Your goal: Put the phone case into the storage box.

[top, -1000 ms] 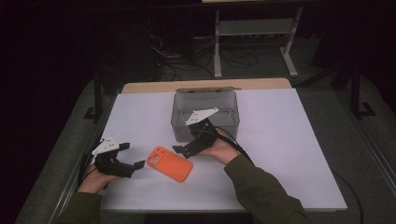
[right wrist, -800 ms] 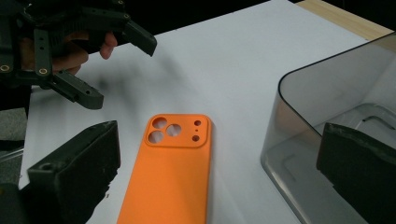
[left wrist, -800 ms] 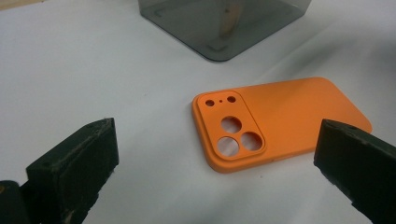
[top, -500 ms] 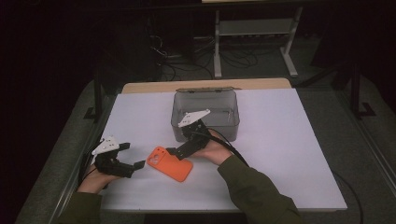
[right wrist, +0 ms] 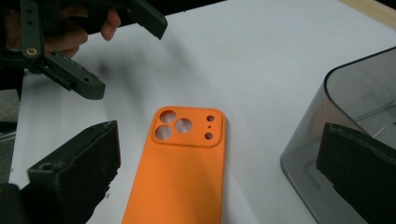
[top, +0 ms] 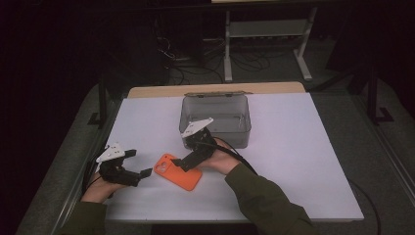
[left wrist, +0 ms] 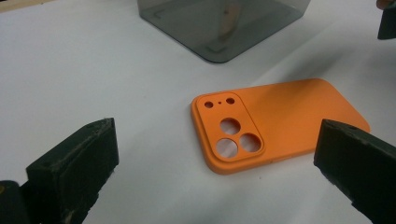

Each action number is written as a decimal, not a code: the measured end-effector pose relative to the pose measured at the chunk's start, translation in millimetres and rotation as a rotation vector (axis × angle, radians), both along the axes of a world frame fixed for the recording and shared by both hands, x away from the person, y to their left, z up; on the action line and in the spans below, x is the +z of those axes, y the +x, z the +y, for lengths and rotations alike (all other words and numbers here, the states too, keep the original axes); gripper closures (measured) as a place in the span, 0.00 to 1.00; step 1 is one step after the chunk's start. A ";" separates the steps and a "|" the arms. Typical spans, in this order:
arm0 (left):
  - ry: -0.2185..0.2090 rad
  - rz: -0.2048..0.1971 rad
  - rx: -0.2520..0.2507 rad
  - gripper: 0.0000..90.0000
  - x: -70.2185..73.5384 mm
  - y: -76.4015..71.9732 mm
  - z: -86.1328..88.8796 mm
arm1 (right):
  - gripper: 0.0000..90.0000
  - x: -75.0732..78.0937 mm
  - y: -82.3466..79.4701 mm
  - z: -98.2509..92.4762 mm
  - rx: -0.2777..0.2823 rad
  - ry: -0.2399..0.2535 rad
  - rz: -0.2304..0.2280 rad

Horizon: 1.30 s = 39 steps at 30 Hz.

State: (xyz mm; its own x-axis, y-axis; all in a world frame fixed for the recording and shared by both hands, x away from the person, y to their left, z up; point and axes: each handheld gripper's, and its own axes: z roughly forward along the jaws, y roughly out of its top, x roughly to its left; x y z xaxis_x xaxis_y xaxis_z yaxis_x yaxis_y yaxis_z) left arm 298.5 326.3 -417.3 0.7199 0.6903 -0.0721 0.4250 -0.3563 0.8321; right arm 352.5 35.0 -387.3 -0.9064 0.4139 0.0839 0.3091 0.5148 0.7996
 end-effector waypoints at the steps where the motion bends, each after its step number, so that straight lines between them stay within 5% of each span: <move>1: 0.000 0.000 0.000 0.00 0.1 0.0 0.0 | 0.00 -0.4 -0.1 0.5 0.002 -0.006 0.004; 39: -0.002 0.002 0.001 0.00 -0.1 0.3 0.0 | 0.00 -23.0 -4.1 18.0 0.047 -0.198 0.073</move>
